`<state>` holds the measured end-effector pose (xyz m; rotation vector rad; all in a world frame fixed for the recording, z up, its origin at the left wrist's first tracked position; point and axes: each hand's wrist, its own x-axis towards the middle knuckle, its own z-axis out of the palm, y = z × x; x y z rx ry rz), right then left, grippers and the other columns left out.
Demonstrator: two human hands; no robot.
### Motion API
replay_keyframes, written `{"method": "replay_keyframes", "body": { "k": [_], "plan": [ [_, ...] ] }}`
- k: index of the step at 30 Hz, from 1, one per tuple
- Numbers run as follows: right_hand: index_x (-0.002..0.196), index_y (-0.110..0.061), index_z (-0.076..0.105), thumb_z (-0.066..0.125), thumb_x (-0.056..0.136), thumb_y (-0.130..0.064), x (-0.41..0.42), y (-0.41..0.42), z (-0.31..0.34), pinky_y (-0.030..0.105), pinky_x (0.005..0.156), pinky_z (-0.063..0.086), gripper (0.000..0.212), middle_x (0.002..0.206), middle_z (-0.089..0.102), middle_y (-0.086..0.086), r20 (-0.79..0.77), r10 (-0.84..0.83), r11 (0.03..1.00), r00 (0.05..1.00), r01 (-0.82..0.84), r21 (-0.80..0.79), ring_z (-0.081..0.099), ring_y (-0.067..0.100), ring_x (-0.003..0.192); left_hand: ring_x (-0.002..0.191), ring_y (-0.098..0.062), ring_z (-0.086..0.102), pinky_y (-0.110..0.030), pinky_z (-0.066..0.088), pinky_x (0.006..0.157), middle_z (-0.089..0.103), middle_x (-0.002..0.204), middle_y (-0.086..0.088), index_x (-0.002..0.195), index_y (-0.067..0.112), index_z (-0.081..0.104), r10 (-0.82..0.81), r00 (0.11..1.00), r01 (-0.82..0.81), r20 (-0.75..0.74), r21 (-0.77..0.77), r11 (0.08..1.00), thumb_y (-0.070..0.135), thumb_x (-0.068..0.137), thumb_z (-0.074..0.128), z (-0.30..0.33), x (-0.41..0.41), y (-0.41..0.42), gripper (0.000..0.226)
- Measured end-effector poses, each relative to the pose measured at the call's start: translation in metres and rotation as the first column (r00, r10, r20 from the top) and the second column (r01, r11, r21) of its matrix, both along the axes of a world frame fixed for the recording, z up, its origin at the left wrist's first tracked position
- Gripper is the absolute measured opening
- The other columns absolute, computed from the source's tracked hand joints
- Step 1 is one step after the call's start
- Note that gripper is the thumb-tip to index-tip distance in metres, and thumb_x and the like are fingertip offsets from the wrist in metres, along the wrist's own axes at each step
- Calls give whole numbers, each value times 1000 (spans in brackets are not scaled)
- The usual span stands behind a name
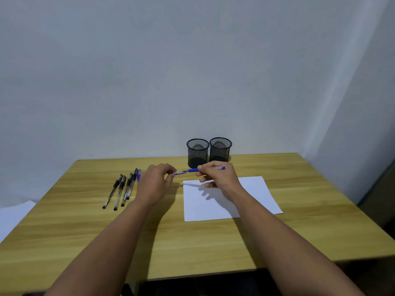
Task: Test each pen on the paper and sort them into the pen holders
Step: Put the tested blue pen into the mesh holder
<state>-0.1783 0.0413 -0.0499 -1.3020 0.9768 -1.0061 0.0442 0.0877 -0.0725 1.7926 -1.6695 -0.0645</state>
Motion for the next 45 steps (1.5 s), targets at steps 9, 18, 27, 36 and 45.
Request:
{"method": "replay_keyframes", "body": {
  "k": [9,18,27,36,45],
  "plan": [
    [91,-11,75,86,89,-17,-13,14,13,25,58,57,12,81,78,7,42,-13,998,999,11,58,67,11,62,94,-9,62,-28,49,80,73,95,10,105,20,77,-124,973,122,-193,-21,992,21,96,68,22,-25,9,12],
    [98,-6,81,77,94,-13,-38,17,31,18,52,54,8,88,79,8,196,50,970,979,-95,225,62,7,58,69,13,62,-7,45,68,76,95,-3,107,11,77,-130,725,147,-677,-32,989,12,96,69,51,-47,18,14],
    [111,-12,81,78,95,-20,-63,23,41,13,53,47,18,105,82,1,68,125,961,990,-138,240,59,4,62,105,-12,67,-35,50,102,77,105,-2,110,14,78,-82,621,100,-779,-24,995,20,94,71,57,-64,17,18],
    [97,-7,81,80,92,-6,-66,21,38,15,46,35,5,90,81,10,-48,116,982,992,-107,153,45,7,55,91,-5,67,-37,52,99,76,97,1,108,14,78,-82,621,77,-780,-43,996,15,96,68,60,-83,11,16],
    [91,-6,79,77,95,-8,-64,4,15,20,50,36,4,80,78,7,-6,31,998,1000,-31,57,42,11,56,88,-21,65,-40,59,86,76,100,-15,108,10,77,-52,611,53,-790,-25,998,10,95,67,54,-104,-10,16]
  ]
}}
